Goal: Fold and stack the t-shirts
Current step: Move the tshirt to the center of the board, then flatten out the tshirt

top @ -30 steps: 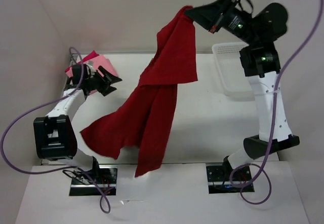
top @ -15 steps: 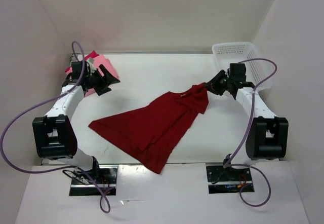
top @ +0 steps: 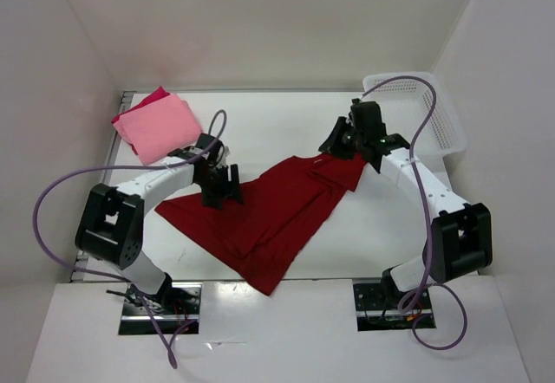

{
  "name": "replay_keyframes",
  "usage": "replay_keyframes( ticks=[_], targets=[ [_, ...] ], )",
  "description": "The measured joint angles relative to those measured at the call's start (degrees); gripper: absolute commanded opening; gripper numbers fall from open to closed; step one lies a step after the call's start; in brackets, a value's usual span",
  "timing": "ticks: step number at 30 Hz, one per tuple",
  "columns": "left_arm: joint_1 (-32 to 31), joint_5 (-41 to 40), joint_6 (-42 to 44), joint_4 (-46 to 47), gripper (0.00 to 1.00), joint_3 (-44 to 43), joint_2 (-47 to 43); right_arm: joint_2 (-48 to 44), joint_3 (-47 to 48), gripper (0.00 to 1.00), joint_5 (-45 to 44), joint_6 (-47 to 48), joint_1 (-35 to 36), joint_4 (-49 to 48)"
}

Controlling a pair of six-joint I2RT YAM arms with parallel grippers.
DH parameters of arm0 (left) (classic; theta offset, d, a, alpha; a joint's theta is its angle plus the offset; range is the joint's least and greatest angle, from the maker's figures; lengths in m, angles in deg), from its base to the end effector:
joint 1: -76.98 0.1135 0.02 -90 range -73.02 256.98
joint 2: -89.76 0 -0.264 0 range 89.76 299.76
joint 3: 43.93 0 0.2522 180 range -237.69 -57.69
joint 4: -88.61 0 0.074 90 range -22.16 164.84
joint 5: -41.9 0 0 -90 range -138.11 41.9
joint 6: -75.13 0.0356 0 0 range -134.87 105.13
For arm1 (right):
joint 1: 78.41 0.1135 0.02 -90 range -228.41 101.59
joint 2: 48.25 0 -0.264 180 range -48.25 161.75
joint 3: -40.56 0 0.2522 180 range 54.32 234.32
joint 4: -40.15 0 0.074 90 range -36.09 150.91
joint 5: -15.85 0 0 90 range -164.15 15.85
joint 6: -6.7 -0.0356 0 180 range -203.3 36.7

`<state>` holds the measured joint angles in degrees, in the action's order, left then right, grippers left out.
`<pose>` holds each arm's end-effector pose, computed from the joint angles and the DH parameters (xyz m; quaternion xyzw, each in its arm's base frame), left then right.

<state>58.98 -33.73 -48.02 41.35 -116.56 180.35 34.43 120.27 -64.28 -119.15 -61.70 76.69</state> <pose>0.2903 -0.1036 0.2012 -0.1011 0.9641 -0.2021 0.1393 0.3070 0.0985 0.2929 0.1136 0.8947 0.2579 0.3465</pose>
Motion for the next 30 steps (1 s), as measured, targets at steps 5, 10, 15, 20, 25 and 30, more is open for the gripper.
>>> replay_keyframes(
  ticks=[5,10,15,20,25,30],
  targets=[
    [-5.1,-8.3,0.1,-1.7,0.74,0.0,4.3,0.2,-0.3,0.27,0.3,0.0,-0.1,-0.2],
    [-6.1,-16.6,-1.5,-2.5,0.80,-0.7,4.2,0.2,-3.0,0.30,1.8,0.0,0.0,-0.7],
    [-5.7,-21.1,-3.3,-2.4,0.81,-0.7,1.5,0.2,-6.0,0.37,3.3,-0.2,0.0,-0.8],
    [-5.5,-21.7,-3.8,-2.2,0.39,-0.6,3.8,0.2,-7.7,0.38,4.5,-0.3,0.0,-1.0],
    [-5.5,-22.2,-3.7,-2.3,0.20,-0.4,4.5,0.2,-7.8,0.38,4.8,-0.3,0.0,-1.4],
    [-5.5,-22.6,-4.1,-2.3,0.12,-0.4,4.5,0.2,-7.9,0.39,5.0,-0.2,0.0,-1.8]
  ],
)
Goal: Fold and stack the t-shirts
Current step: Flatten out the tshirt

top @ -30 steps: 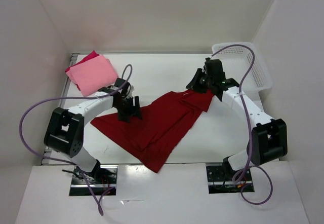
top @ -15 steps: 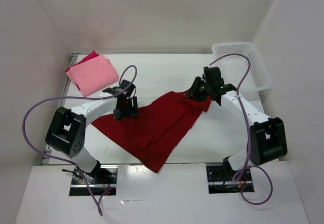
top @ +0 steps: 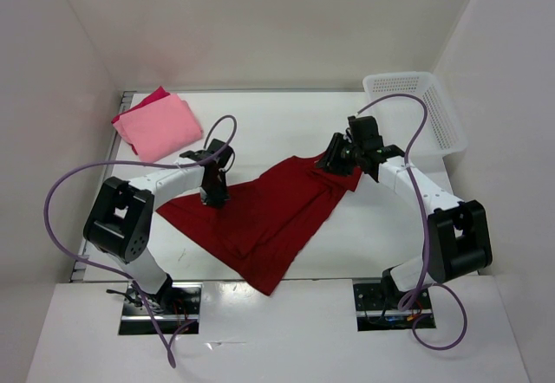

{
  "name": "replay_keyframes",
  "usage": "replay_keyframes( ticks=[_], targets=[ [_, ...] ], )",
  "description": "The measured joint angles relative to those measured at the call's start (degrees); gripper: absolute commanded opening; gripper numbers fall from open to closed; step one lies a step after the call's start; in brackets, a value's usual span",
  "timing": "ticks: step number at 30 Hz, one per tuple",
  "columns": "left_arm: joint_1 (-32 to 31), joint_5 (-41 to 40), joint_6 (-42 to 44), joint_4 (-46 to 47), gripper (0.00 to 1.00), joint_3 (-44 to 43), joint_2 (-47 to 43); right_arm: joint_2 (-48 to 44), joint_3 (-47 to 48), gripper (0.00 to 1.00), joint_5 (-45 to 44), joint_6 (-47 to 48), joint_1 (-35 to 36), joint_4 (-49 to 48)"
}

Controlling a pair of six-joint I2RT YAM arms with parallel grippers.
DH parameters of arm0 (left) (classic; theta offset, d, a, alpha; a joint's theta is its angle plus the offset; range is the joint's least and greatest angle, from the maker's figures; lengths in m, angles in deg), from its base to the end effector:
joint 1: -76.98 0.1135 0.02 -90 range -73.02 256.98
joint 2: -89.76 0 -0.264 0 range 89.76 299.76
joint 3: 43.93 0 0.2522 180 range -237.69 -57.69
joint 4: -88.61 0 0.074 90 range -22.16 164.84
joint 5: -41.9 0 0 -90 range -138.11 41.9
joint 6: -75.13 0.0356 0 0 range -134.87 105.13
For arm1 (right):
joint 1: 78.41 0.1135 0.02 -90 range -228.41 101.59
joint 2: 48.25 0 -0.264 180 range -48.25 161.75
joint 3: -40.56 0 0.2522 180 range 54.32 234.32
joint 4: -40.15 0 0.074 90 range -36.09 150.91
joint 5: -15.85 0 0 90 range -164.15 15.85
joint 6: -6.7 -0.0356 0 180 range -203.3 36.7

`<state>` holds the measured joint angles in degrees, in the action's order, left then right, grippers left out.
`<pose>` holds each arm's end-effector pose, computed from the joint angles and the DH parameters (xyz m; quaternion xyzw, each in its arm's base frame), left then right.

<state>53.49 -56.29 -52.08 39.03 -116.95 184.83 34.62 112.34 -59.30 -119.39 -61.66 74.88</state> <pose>0.2877 -0.1195 0.1781 -0.1289 0.9762 -0.0196 0.1730 0.2945 0.0982 0.2492 0.1064 0.9139 0.2732 0.2807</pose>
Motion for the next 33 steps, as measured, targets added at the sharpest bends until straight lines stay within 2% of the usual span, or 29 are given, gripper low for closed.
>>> replay_keyframes(
  ticks=[1,2,3,5,10,14,17,20,22,27,29,33],
  targets=[
    [0.0,-0.1,-0.2,0.0,0.21,0.0,0.0,0.0,0.0,0.39,0.0,0.0,0.0,-0.1],
    [0.0,-0.2,-0.3,-0.1,0.48,0.0,0.0,0.0,0.0,0.39,0.0,0.0,0.0,-0.2],
    [0.0,-0.3,-0.3,-0.1,0.55,0.0,0.0,0.0,0.0,0.39,0.0,0.0,0.0,-0.3],
    [0.0,-0.7,-0.8,-0.1,0.55,0.1,-0.2,0.0,0.0,0.39,0.2,0.0,0.0,-0.4],
    [1.2,-0.7,-0.9,0.1,0.15,1.4,-1.2,0.0,0.0,0.39,0.7,0.0,0.0,-0.4],
    [1.9,-0.2,-0.5,0.2,0.00,1.7,-1.1,0.0,0.0,0.41,0.8,0.1,0.0,-0.4],
    [2.0,0.3,-0.5,-0.3,0.00,1.2,-1.1,0.0,0.0,0.43,0.9,0.4,-0.5,-0.4],
    [2.3,0.6,-0.3,-2.3,0.00,-3.8,-1.1,0.0,0.0,0.43,1.0,0.6,-1.5,-0.4],
    [2.5,0.7,0.2,-4.1,0.00,-11.9,0.5,0.0,0.0,0.43,1.0,0.7,-1.9,-0.3],
    [3.5,1.1,2.8,-1.9,0.00,-37.3,9.6,-0.2,0.0,0.44,1.1,1.1,-2.6,0.0],
    [3.6,0.9,3.8,-0.3,0.00,-38.2,9.7,-0.8,0.0,0.45,1.1,1.2,-2.8,0.3],
    [5.8,2.6,4.3,-1.9,0.00,-31.3,7.3,-3.0,-1.0,0.45,1.4,1.1,-2.9,0.0]
  ],
)
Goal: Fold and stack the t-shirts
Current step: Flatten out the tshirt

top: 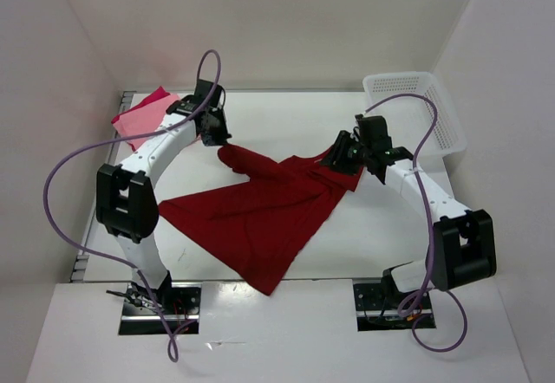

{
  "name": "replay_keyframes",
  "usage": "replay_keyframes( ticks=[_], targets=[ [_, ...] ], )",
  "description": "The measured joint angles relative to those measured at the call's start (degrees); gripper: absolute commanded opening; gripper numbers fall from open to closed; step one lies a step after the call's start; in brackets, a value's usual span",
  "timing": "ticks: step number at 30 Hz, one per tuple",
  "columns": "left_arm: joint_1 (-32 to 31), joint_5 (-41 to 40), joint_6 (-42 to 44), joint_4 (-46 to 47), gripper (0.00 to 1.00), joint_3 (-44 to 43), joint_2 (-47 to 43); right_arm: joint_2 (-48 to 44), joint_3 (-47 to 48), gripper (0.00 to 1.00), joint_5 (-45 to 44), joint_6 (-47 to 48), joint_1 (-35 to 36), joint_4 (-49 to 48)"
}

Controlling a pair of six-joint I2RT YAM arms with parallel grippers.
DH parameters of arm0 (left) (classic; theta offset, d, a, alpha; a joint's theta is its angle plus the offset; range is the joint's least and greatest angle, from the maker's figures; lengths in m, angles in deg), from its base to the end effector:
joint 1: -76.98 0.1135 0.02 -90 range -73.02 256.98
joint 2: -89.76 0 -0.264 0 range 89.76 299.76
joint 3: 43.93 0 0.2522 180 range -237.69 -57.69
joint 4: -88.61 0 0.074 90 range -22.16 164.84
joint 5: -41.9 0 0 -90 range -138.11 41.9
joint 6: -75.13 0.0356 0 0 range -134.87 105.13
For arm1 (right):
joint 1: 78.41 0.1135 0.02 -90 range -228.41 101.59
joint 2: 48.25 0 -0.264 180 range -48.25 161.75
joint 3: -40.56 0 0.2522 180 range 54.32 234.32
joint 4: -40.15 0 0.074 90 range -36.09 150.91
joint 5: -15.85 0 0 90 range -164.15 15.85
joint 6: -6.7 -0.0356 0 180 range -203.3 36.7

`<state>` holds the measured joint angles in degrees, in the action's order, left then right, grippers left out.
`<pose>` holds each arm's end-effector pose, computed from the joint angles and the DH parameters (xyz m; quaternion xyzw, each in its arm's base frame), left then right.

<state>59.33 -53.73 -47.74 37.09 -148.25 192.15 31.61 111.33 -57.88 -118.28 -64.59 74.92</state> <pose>0.3819 -0.1178 0.2965 -0.1409 0.9268 -0.1055 0.3316 0.2895 0.0815 0.2586 0.1127 0.9055 0.2788 0.2995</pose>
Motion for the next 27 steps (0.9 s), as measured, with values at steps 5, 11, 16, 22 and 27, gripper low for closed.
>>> replay_keyframes(
  ticks=[5,11,16,22,27],
  targets=[
    [2.5,0.5,-0.1,-3.7,0.00,-18.0,12.7,0.3,0.0,0.45,1.1,-0.1,-0.1,0.0],
    [0.7,4.9,-2.9,0.6,0.42,-60.8,37.4,0.0,-0.1,0.45,1.0,-0.2,-0.1,0.1],
    [-0.7,10.4,-4.0,-3.3,1.00,-72.5,44.8,-2.2,-1.3,0.46,0.8,-1.0,-0.1,-0.1],
    [-5.1,6.7,1.3,-4.4,0.95,-40.3,29.7,-2.4,-3.5,0.24,0.8,-2.0,-0.1,-0.3],
    [-4.5,7.4,-0.5,2.4,0.72,2.0,3.8,-1.8,-3.5,0.03,-0.3,-2.6,-0.1,-0.5]
  ],
)
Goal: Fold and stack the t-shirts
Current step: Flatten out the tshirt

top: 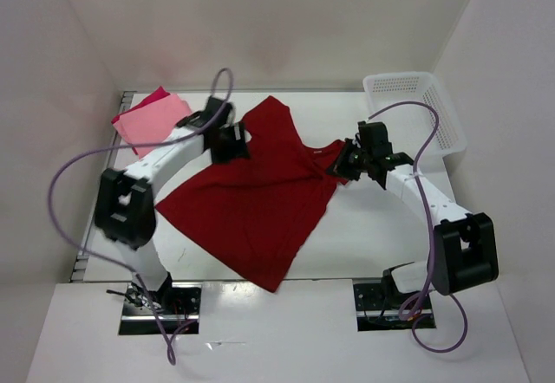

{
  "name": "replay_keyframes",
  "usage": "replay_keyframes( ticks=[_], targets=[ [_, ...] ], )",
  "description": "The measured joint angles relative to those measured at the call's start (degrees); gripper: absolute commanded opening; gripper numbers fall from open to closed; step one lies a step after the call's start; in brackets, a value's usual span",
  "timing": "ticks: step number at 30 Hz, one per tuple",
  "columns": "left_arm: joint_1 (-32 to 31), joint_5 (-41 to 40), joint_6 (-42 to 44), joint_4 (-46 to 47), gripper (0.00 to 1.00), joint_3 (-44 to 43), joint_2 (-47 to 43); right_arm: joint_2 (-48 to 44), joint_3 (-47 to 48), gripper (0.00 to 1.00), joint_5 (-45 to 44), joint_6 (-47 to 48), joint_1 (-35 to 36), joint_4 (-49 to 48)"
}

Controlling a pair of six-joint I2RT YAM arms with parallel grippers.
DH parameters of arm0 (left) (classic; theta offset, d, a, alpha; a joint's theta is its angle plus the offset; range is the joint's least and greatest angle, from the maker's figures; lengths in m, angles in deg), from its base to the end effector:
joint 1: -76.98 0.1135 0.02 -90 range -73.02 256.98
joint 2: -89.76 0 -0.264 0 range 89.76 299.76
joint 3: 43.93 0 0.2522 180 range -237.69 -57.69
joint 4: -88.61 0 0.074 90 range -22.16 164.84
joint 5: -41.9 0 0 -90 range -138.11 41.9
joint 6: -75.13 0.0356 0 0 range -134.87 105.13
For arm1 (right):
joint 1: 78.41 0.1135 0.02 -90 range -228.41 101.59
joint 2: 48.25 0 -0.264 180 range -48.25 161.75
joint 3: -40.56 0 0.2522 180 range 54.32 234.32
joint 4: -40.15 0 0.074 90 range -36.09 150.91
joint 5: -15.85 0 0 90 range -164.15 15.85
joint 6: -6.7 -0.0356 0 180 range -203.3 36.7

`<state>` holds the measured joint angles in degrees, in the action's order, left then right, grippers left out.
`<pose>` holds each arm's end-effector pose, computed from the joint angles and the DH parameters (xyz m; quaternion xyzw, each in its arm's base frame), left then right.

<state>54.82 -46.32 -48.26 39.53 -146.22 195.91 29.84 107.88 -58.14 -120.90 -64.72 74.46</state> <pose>0.3803 -0.1561 0.2627 -0.0878 0.9440 -0.1611 0.2743 0.2791 0.0781 0.2481 0.1375 0.9063 0.2798 0.2854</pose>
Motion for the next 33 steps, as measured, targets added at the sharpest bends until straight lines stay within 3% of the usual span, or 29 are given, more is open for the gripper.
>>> replay_keyframes(
  ticks=[1,3,5,7,11,16,17,19,20,23,27,32,33],
  targets=[
    [2.4,0.2,-1.1,1.8,0.72,7.4,-5.6,0.3,0.0,0.03,-0.5,0.0,0.0,0.0],
    [7.4,0.8,-3.3,2.9,0.74,17.9,-13.7,0.8,0.0,0.13,-1.0,0.0,-0.1,0.1],
    [13.4,1.6,-6.4,4.9,0.81,28.0,-20.1,1.4,0.0,0.17,-1.7,0.0,-0.5,0.0],
    [17.5,3.5,-9.1,5.5,0.84,35.1,-22.7,2.0,0.0,0.26,-2.3,0.0,-0.9,0.1],
    [24.2,8.2,-12.6,7.0,0.82,44.8,-22.6,2.3,0.0,0.35,-3.5,0.0,-1.5,0.1],
    [26.3,14.0,-15.5,10.4,0.36,44.5,-17.7,2.2,0.0,0.37,-3.9,0.0,-1.6,0.1],
    [25.9,14.8,-15.6,11.1,0.21,43.7,-16.0,2.2,0.0,0.37,-3.9,0.0,-1.6,0.1],
    [24.7,16.2,-16.0,11.9,0.15,40.6,-11.5,1.9,0.0,0.37,-4.2,0.0,-1.6,0.1],
    [23.8,16.7,-16.2,11.5,0.07,37.9,-9.1,1.7,0.0,0.37,-4.3,0.0,-1.7,0.1],
    [19.8,15.8,-16.1,12.3,0.05,25.4,0.6,1.0,0.0,0.37,-4.7,0.0,-2.0,0.1],
    [13.3,9.2,-15.7,11.9,0.10,0.0,15.8,-0.3,0.0,0.34,-4.9,-0.5,-2.2,0.2],
    [6.1,2.4,-11.9,5.5,0.70,-37.2,31.5,-2.1,-1.1,0.34,-5.2,-1.9,-2.7,0.3],
    [5.1,1.4,-10.9,4.5,0.74,-41.0,32.2,-2.6,-1.6,0.37,-5.3,-2.1,-2.7,0.3]
  ],
)
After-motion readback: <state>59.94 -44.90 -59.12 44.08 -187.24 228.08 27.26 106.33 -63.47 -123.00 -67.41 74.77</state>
